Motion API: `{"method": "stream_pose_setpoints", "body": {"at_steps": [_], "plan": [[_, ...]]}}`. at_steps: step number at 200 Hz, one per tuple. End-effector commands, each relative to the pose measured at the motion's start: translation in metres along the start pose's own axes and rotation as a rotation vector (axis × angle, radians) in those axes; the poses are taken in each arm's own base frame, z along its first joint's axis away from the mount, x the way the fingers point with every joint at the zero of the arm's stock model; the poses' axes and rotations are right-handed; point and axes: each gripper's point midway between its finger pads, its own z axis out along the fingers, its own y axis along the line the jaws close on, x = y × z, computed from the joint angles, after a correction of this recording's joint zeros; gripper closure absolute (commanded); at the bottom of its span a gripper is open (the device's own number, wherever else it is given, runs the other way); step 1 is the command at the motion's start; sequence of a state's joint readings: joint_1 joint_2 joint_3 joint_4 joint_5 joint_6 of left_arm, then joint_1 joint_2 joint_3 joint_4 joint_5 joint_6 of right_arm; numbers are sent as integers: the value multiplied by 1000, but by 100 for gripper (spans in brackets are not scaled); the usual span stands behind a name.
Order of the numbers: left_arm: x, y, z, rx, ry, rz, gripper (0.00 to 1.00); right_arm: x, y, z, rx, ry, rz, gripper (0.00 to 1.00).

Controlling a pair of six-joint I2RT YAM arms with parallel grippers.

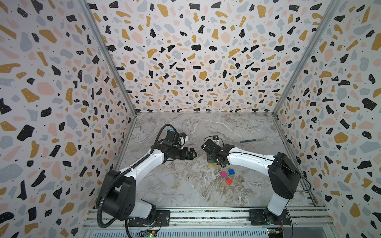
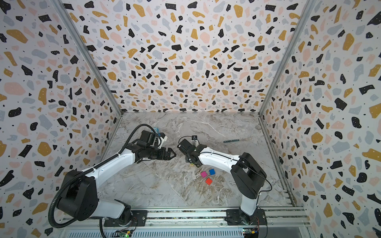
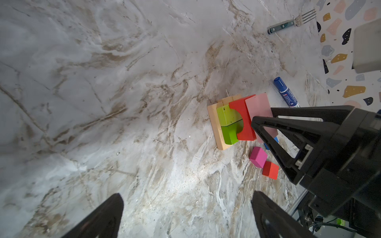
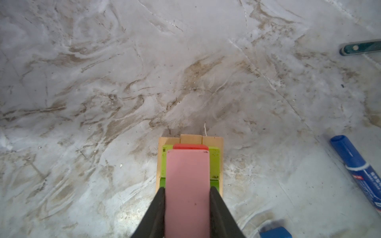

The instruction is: Build the wood block tower

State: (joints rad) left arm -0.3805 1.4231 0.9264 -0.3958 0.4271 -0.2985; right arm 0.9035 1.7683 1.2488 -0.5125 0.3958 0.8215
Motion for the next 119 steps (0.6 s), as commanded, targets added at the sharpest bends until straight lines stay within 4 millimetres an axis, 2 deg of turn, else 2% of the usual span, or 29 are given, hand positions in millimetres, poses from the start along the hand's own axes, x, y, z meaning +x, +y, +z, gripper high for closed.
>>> {"method": "stream_pose_setpoints", "body": {"at_steps": [1,119], "plan": [[-3,-2,-4,12,-24,22,2,-8,1,-8,8,-22,1,66],[-3,-2,-3,13,-23,20,2,-4,-2,-3,22,-16,-6,65]]}}
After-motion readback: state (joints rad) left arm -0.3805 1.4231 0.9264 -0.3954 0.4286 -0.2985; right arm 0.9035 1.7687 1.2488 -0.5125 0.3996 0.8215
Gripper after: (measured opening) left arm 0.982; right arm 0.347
